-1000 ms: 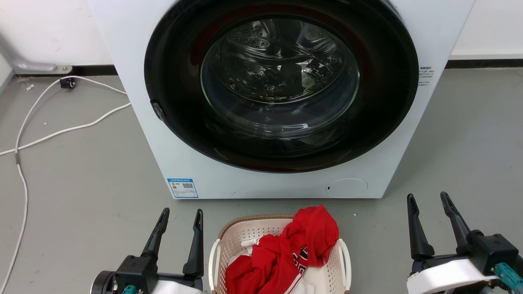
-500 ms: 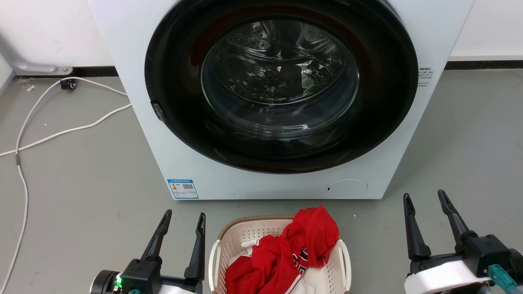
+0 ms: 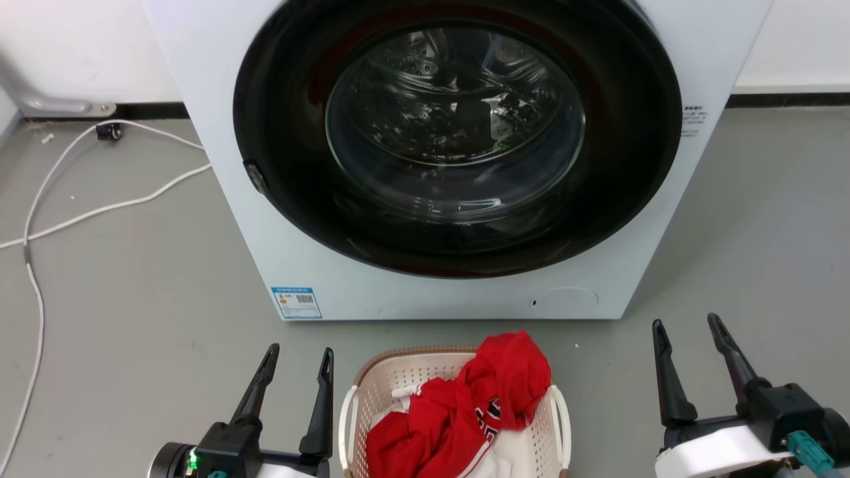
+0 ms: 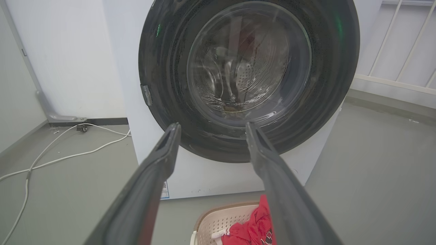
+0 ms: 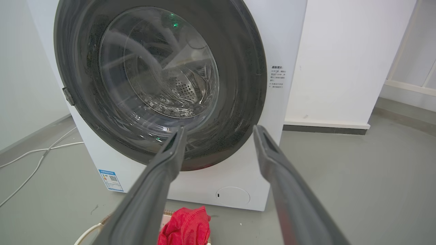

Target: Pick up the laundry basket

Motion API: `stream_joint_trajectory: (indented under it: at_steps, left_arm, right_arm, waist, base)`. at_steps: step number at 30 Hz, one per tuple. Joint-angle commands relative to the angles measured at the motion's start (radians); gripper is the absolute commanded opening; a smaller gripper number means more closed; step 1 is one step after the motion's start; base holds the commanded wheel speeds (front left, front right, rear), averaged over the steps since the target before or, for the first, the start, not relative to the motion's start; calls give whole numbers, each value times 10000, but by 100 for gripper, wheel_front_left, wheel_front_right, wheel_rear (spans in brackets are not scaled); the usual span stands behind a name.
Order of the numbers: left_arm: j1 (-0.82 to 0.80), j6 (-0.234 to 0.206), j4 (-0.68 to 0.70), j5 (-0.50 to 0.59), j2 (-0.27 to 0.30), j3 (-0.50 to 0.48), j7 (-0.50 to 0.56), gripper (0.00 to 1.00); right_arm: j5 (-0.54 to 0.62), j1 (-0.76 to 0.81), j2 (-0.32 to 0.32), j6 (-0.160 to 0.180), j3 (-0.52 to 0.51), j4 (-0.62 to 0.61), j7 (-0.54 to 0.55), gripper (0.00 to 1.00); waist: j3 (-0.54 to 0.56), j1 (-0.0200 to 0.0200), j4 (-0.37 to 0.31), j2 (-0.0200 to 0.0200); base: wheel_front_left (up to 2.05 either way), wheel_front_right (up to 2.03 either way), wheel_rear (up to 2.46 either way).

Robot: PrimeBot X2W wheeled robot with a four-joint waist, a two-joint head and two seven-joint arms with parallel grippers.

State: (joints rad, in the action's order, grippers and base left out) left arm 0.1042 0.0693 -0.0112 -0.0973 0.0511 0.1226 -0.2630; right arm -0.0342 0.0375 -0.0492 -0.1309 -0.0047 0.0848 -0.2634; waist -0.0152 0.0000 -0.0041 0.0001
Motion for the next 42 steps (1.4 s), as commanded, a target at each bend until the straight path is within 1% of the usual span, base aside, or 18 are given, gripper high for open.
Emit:
stream_joint_trajectory:
  at_steps: [1,4,5,6,13,18,19,25,28,33,37,42]
  left_arm:
    - [62,-40,-92,-54,-10,-33,-28,100]
    - [-242,36,-379,-83,-10,-109,-26,100]
    - [-242,36,-379,-83,-10,-109,-26,100]
    - [-509,92,-647,-115,-9,-188,-26,100]
    - [-2045,315,-2267,-61,111,-611,-26,100]
    - [-3423,455,-4037,-103,402,-612,-26,100]
    - [-3423,455,-4037,-103,402,-612,-26,100]
    - [-5438,583,-6826,-424,746,-342,201,100]
    - [-6314,598,-8043,-622,918,6,671,100]
    - [-7539,607,-9321,-1390,1195,1142,1423,100]
    - [-8263,610,-9864,-2168,1436,2102,1994,100]
    - [-8891,612,-10068,-3162,1726,3348,2812,100]
  right_arm:
    - [-9,4,-19,3,12,137,-21,100]
    - [70,-273,-19,3,48,452,-21,100]
    - [70,-273,-19,3,48,452,-21,100]
    - [131,-507,-19,3,74,751,38,100]
    - [-257,-1845,-13,3,46,1871,984,100]
    - [-332,-3027,-12,3,87,2964,1866,100]
    - [-332,-3027,-12,3,87,2964,1866,100]
    - [-856,-4571,-15,5,375,4640,2857,100]
    - [-1160,-5305,-13,5,541,5577,3238,100]
    - [-1688,-6525,-16,5,882,7123,3625,100]
    - [-2048,-7403,-18,5,1260,8247,3828,100]
    - [-2524,-8322,-15,5,1776,9470,4047,100]
  waist:
    - [-154,0,-31,-1]
    - [-621,0,-94,-1]
    - [-621,0,-94,-1]
    - [-1063,0,-146,-1]
    - [-2877,0,-275,-1]
    - [-4087,0,-306,-1]
    - [-4087,0,-306,-1]
    - [-5192,0,-343,-1]
    - [-5633,0,-353,-1]
    - [-6297,0,-359,-1]
    - [-6755,0,-331,-1]
    - [-7208,0,-254,-1]
  base:
    - [0,0,0]
    - [0,0,0]
    - [0,0,0]
    - [0,0,0]
    - [0,0,0]
    - [0,0,0]
    - [0,0,0]
    - [0,0,0]
    - [0,0,0]
    - [0,0,0]
    - [0,0,0]
    - [0,0,0]
